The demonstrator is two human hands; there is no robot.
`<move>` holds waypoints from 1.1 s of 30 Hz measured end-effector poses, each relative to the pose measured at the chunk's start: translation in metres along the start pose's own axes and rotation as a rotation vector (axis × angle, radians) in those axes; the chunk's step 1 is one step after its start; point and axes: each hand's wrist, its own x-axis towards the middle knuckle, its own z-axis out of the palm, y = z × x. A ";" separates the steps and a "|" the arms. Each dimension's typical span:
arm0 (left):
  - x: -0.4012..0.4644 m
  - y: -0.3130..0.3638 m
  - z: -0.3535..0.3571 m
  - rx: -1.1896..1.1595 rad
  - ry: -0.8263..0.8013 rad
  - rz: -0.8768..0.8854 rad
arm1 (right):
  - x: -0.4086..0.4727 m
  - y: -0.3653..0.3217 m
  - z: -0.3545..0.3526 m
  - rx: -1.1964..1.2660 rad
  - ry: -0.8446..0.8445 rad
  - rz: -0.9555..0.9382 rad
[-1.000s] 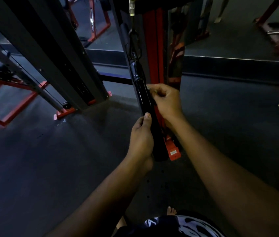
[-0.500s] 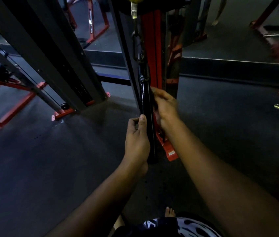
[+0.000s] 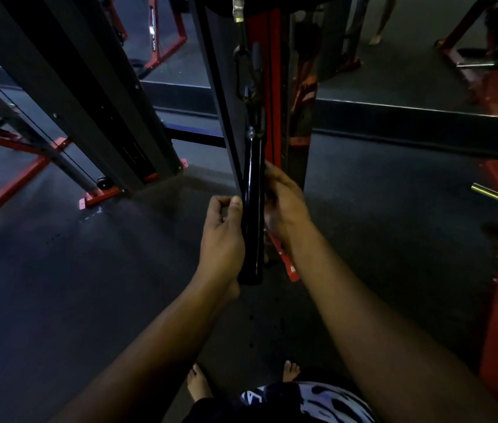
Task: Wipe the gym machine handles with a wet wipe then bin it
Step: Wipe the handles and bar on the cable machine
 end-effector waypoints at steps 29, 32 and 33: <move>-0.013 -0.001 0.039 0.004 -0.162 -0.031 | -0.181 0.008 -0.069 0.047 0.044 0.105; -0.012 0.001 0.042 -0.010 -0.188 -0.042 | -0.201 0.014 -0.077 0.184 0.079 0.099; -0.012 0.002 0.042 -0.017 -0.197 -0.043 | -0.206 0.018 -0.079 0.226 0.083 0.082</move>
